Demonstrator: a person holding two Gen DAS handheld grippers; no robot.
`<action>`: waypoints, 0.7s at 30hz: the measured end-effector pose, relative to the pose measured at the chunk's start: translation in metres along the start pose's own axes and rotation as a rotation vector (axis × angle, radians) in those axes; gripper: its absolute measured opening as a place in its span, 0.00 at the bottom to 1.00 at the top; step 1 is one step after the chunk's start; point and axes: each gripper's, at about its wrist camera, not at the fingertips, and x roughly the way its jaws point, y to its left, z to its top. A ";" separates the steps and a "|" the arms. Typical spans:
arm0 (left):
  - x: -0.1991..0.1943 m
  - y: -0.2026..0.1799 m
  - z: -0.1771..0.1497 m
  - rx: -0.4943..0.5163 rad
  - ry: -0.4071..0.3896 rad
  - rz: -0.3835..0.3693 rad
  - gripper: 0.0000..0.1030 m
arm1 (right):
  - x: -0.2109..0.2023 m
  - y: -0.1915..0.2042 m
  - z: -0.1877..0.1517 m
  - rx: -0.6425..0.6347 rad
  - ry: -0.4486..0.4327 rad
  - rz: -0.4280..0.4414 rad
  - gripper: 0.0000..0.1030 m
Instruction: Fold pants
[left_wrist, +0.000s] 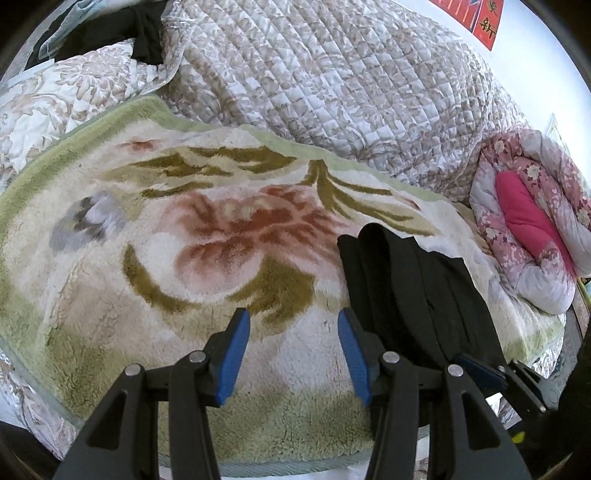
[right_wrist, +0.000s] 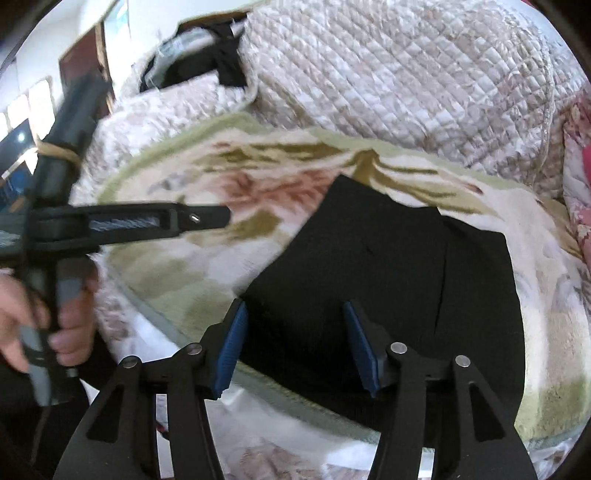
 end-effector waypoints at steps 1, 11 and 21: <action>0.000 0.000 0.000 -0.001 -0.003 -0.002 0.51 | -0.004 -0.003 0.000 0.022 -0.019 0.029 0.53; -0.006 -0.017 -0.002 0.047 -0.041 -0.093 0.51 | 0.006 -0.024 -0.009 0.103 0.077 0.084 0.34; -0.003 -0.069 -0.001 0.150 -0.026 -0.267 0.49 | -0.014 -0.114 0.020 0.268 0.051 -0.098 0.34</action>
